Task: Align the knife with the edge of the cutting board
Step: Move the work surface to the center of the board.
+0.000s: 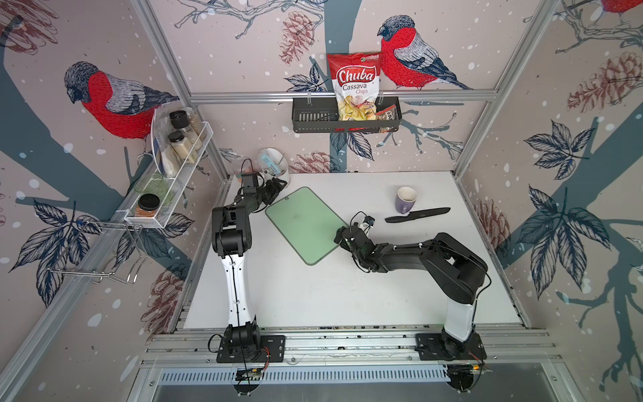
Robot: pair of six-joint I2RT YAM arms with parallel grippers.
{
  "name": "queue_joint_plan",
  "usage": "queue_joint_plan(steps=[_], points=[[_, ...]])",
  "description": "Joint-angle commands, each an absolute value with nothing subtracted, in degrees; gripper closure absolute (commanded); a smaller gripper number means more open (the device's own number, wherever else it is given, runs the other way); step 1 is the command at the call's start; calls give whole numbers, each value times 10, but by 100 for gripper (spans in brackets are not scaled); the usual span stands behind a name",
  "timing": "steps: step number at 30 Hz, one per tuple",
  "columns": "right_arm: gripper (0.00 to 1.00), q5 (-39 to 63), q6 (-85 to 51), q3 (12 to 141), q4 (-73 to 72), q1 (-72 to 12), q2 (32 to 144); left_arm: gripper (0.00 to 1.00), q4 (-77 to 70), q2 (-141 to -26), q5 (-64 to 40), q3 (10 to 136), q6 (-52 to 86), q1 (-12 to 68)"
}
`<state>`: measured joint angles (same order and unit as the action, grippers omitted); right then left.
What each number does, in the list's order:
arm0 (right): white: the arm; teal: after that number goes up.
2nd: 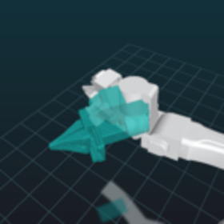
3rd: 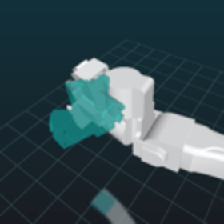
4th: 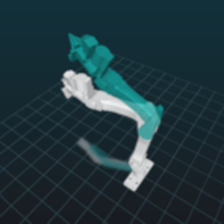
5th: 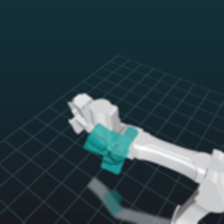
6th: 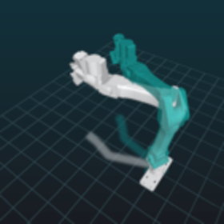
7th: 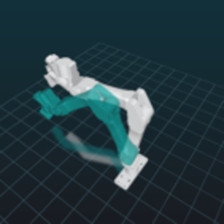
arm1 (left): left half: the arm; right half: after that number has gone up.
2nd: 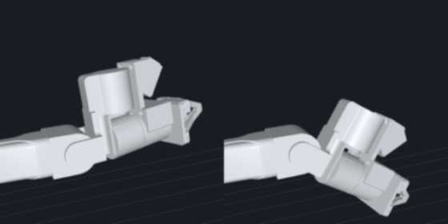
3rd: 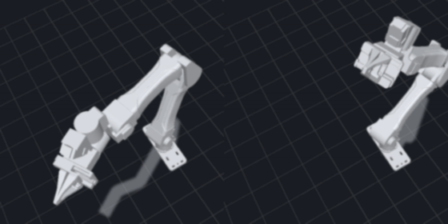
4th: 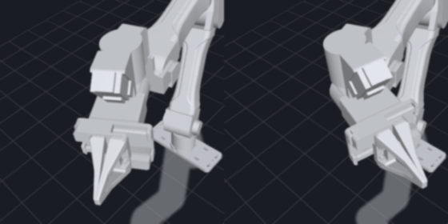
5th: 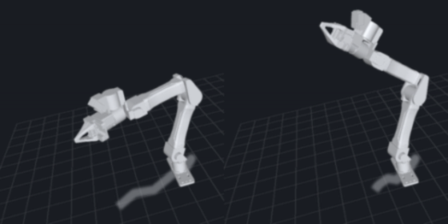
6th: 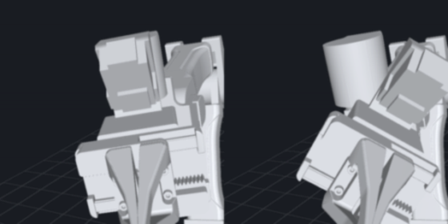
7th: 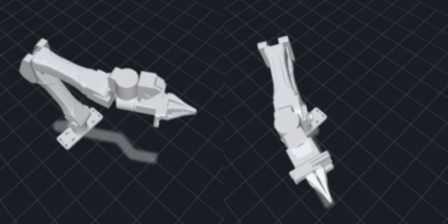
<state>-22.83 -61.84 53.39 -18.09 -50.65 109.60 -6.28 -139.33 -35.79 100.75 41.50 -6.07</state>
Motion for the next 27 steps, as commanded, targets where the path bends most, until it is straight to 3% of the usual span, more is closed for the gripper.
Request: queue_joint_plan(steps=[1,16,27], points=[[2,-142,-664,521,-67,-497,1110,19,47,-1380,-348,965,401,-49],[4,-10,-649,612,-18,-404,1143,24,-108,-1165,-291,565,452,-27],[4,71,-538,722,75,-333,1190,27,-169,-1066,-263,401,468,36]])
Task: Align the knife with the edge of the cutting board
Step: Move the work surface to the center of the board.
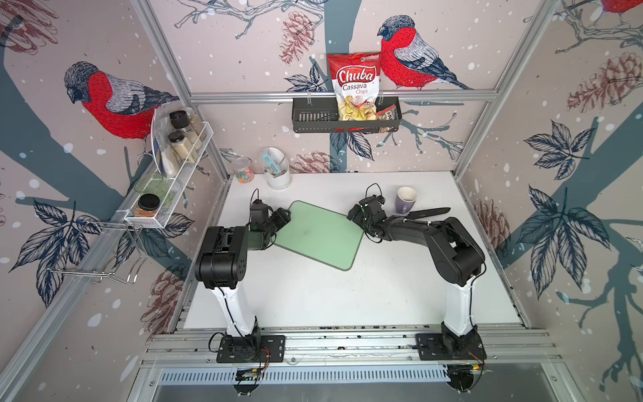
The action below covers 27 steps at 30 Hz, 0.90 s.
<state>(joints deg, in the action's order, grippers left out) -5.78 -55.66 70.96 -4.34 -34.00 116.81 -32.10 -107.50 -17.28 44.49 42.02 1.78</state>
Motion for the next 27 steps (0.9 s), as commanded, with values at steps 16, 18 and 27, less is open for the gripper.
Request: queue_joint_plan(steps=[16,18,27], points=[[6,40,-467,738,138,-280,1168,28,-215,-997,-254,257,449,56],[6,10,-464,726,143,-280,1143,27,-212,-989,-252,250,445,56],[2,-62,-473,713,184,-244,1063,27,-193,-968,-245,244,439,56]])
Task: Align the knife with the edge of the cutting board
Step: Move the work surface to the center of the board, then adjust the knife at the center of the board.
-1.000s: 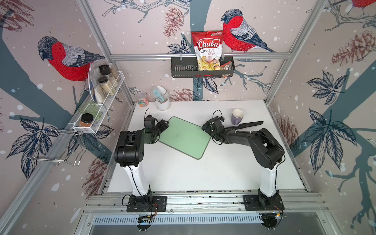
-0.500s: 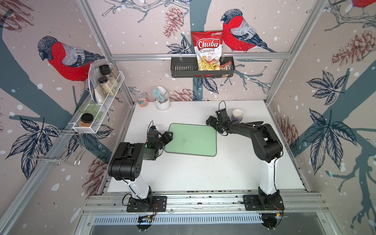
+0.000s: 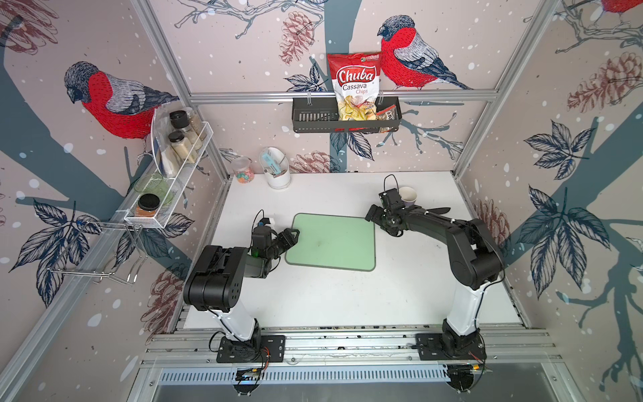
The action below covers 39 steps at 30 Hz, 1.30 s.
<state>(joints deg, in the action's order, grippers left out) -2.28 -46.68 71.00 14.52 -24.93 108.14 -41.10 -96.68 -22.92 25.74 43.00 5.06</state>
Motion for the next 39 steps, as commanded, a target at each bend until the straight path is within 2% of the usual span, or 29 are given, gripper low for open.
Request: queue_joint_plan(steps=[1,7,14,29,39], points=[[2,-69,-475,709,189,-241,1057,27,-187,-962,-242,244,436,57],[0,-127,-494,719,256,-216,1059,26,-171,-930,-246,232,431,58],[0,-140,-501,762,286,-188,1100,26,-161,-897,-258,219,428,64],[0,-201,-509,889,379,-166,1223,25,-168,-882,-271,211,425,65],[2,-204,-465,749,358,-172,1138,25,-173,-879,-279,208,427,66]])
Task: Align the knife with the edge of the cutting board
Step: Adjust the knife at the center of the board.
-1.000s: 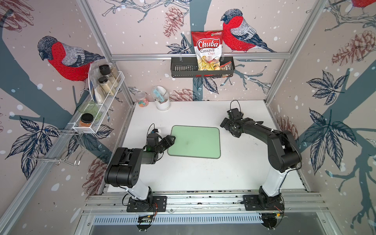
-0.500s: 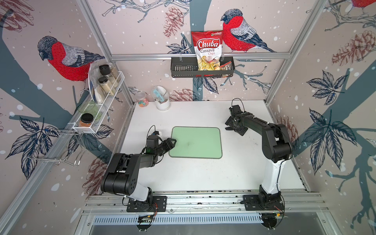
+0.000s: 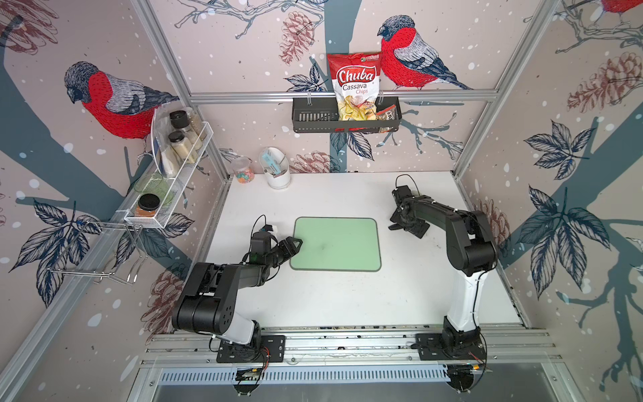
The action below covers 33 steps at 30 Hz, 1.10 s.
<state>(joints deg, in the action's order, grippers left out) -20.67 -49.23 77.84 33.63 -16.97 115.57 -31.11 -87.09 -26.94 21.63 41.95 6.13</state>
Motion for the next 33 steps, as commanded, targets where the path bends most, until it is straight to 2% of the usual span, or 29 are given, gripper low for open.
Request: queue_joint_plan(steps=[1,11,20,25,33], points=[[2,-201,-461,734,356,-172,1131,25,-175,-881,-280,208,428,65],[7,-187,-446,594,316,-175,1034,25,-187,-883,-285,202,432,66],[9,-180,-433,603,310,-150,1023,25,-194,-881,-285,197,435,66],[18,-176,-441,580,305,-114,1006,25,-193,-879,-283,196,435,66],[22,-180,-452,530,303,-81,952,25,-193,-875,-285,194,437,66]])
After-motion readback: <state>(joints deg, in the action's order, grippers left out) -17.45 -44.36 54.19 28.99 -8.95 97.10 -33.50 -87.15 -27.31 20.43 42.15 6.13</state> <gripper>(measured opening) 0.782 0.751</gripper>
